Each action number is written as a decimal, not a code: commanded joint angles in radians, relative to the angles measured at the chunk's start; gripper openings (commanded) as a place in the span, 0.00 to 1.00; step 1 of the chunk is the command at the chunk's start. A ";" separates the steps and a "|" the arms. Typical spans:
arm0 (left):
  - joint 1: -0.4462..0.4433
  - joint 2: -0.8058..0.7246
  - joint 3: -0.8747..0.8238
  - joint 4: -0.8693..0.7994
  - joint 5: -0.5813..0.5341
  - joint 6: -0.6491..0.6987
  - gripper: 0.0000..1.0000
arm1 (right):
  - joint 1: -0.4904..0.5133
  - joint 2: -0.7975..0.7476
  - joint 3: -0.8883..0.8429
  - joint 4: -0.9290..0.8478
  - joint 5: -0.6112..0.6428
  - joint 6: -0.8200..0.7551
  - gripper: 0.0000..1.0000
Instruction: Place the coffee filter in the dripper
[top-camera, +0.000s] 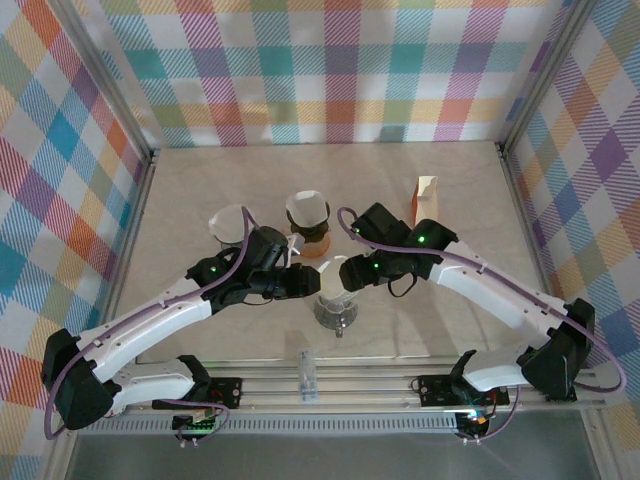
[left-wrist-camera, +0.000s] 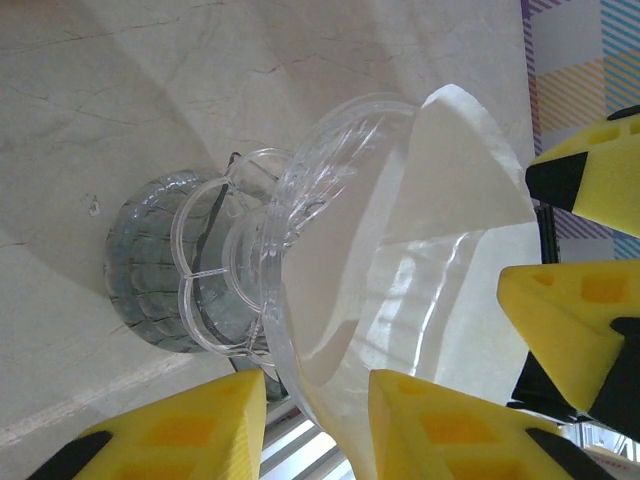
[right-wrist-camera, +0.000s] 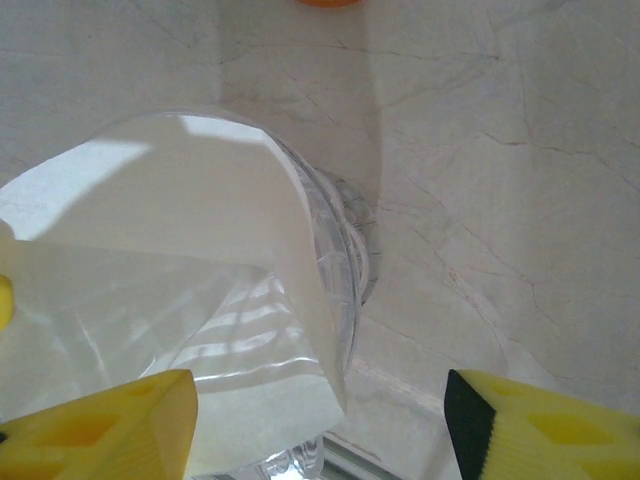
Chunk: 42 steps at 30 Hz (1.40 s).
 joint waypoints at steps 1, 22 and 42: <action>0.008 0.003 -0.019 0.002 0.016 0.015 0.33 | -0.001 0.024 -0.011 0.018 -0.020 -0.015 0.71; 0.009 0.017 -0.018 0.000 0.000 0.016 0.34 | -0.001 0.175 0.000 0.022 0.037 -0.064 0.77; 0.008 0.000 -0.022 0.002 -0.025 0.009 0.38 | 0.004 0.254 -0.007 0.053 0.061 -0.072 0.77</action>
